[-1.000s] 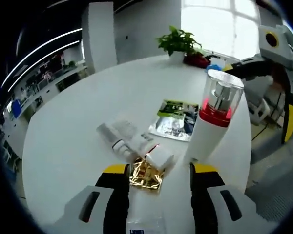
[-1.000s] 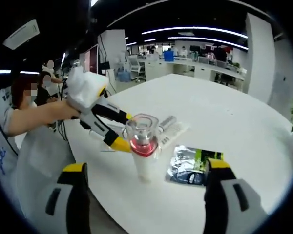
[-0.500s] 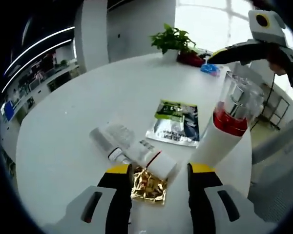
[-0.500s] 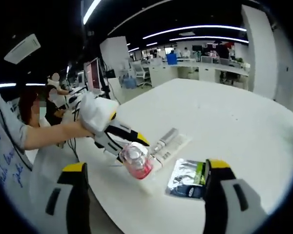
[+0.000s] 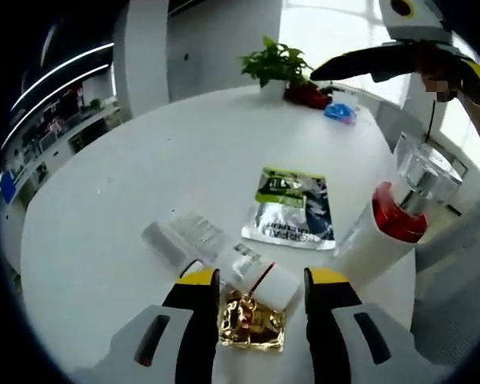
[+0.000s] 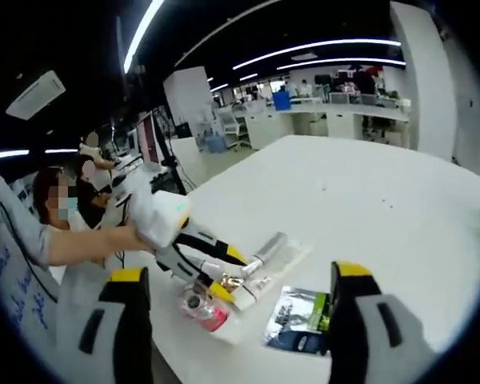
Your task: Arrange the skincare products in the storage area until every visible bottle or jar stands upright without overlapping.
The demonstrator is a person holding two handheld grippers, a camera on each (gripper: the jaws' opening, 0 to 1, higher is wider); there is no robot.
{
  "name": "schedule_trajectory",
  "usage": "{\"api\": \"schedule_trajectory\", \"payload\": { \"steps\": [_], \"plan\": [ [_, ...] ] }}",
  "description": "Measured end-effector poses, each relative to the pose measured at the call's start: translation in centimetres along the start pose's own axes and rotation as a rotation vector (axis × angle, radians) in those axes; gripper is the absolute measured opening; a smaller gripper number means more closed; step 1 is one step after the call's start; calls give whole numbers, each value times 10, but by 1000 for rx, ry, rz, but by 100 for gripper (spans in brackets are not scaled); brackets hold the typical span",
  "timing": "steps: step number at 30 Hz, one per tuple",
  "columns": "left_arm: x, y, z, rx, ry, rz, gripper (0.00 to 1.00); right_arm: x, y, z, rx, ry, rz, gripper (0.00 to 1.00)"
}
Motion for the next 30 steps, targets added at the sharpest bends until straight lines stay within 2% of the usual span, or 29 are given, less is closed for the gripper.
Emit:
{"api": "schedule_trajectory", "payload": {
  "steps": [4,10,14,17,23,30],
  "plan": [
    [4,-2,2,2,-18,-9,39,10,-2,16,43,-1,-13,86],
    [9,-9,0,-16,-25,-26,40,28,-22,37,97,-19,-59,77],
    [12,-12,-3,-8,-41,-36,40,39,-34,42,161,-16,-76,68],
    [13,-16,-7,-11,-41,-52,40,47,-45,43,162,-6,-100,67],
    [15,-13,-7,-21,-47,-47,40,65,-70,46,246,28,-143,59],
    [20,-15,-14,-35,-44,-60,40,77,-93,43,308,44,-184,55]
  ]
}}
Point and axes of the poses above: the point that each gripper's makers call its tool centre point, and the gripper's own axes: x roughly forward along the fingers, z roughly to its right, y roughly out of its top, the point moved 2 cm from there along -x, roughly backward along the fingers, and after that the axes turned 10 degrees about z, right-handed, at the moved point
